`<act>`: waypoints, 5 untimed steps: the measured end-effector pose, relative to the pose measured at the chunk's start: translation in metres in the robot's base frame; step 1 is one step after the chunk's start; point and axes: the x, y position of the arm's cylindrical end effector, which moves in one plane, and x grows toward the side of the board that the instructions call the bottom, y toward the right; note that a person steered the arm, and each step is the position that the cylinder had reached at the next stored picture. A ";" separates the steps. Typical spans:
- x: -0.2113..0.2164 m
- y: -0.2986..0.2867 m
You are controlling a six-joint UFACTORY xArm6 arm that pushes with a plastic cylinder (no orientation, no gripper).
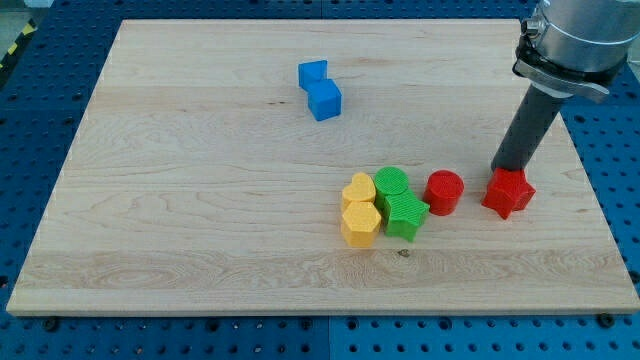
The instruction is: Move the red star towards the bottom right
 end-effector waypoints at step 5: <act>0.034 -0.020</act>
